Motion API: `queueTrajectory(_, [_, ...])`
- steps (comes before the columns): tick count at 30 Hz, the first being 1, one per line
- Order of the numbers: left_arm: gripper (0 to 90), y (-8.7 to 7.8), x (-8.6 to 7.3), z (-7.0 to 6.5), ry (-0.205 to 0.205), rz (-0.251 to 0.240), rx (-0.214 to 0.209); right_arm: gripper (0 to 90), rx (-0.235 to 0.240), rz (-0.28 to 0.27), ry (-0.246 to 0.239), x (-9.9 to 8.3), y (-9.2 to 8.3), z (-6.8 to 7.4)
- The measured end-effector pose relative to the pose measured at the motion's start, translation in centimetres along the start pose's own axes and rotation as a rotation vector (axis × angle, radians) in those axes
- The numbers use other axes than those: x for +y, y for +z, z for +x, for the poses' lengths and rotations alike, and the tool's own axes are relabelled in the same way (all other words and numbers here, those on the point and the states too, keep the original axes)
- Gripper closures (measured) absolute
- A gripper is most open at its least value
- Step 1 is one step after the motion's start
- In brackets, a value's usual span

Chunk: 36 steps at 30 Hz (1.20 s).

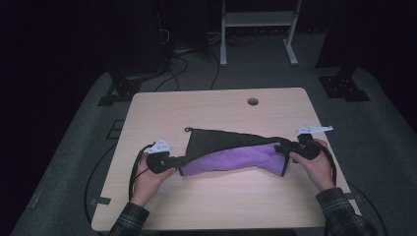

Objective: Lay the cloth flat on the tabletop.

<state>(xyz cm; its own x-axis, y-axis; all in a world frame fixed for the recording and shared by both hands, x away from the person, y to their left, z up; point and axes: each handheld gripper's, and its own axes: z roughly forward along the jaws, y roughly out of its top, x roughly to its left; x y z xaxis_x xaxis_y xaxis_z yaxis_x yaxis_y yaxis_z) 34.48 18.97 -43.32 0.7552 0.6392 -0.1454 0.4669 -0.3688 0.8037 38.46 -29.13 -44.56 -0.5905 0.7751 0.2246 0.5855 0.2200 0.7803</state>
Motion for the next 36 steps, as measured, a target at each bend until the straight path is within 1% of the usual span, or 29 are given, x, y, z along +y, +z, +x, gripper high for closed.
queueTrajectory(3, [83.7,0.1,0.0,0.0,0.001,0.005,0.003,54.2,-0.056,0.015,0.000,0.0,0.4,-0.3])
queueTrajectory(4, [83.7,0.1,-0.1,0.0,0.001,0.007,0.004,54.0,-0.072,0.018,0.013,-0.1,0.5,-0.8])
queueTrajectory(8, [83.7,0.1,-0.1,0.1,0.000,0.009,0.004,53.4,-0.105,0.029,0.034,-0.4,0.8,-2.2])
queueTrajectory(11, [83.7,0.1,-0.1,0.1,0.000,0.008,0.005,53.8,-0.115,0.049,0.032,-0.6,1.4,-2.6])
queueTrajectory(13, [83.8,0.1,-0.1,0.1,-0.001,0.009,0.005,54.8,-0.107,0.063,0.025,-0.7,2.0,-2.7])
queueTrajectory(14, [83.8,0.1,-0.1,0.1,-0.001,0.009,0.005,54.8,-0.107,0.063,0.025,-0.7,2.0,-2.7])
queueTrajectory(15, [83.8,0.1,-0.1,0.1,-0.001,0.008,0.005,55.8,-0.114,0.076,0.022,-0.8,2.4,-2.8])
queueTrajectory(16, [83.8,0.1,-0.1,0.1,0.000,0.008,0.005,69.0,-0.122,0.102,0.014,-0.9,2.8,-2.8])
queueTrajectory(17, [83.8,0.1,-0.1,0.2,0.000,0.008,0.006,74.4,-0.124,0.100,0.009,-0.9,2.7,-2.8])
queueTrajectory(18, [83.8,0.1,-0.1,0.2,-0.002,0.008,0.007,77.5,-0.119,0.096,0.012,-0.8,2.6,-2.8])
queueTrajectory(20, [83.7,0.1,-0.1,0.2,-0.003,0.003,0.010,80.8,-0.122,0.066,0.006,-0.6,2.1,-2.6])
queueTrajectory(23, [83.7,-0.2,0.3,0.3,-0.005,-0.011,0.018,81.8,-0.127,0.035,-0.011,0.1,1.3,-2.2])
queueTrajectory(24, [83.8,-0.3,0.4,0.4,-0.005,-0.015,0.020,82.0,-0.122,0.016,-0.017,0.4,0.9,-2.0])
queueTrajectory(26, [83.8,-0.4,0.7,0.6,-0.006,-0.024,0.025,82.0,-0.121,0.008,-0.019,0.7,0.6,-1.9])
queueTrajectory(27, [83.8,-0.6,1.2,0.9,-0.007,-0.040,0.034,82.3,-0.125,-0.004,-0.029,1.1,0.3,-1.9])
queueTrajectory(28, [83.8,-0.8,1.9,1.4,-0.006,-0.061,0.050,82.5,-0.123,-0.037,-0.038,2.4,-0.2,-1.9])
queueTrajectory(30, [83.8,-1.0,2.8,1.9,-0.001,-0.083,0.066,82.5,-0.120,-0.057,-0.033,3.2,-0.4,-1.9])
queueTrajectory(33, [83.9,-1.4,4.6,2.8,0.000,-0.128,0.090,82.6,-0.124,-0.089,-0.039,5.0,-0.8,-2.1])
queueTrajectory(36, [83.8,-1.9,6.4,3.6,0.010,-0.169,0.105,82.6,-0.129,-0.118,-0.047,6.9,-1.2,-2.1])
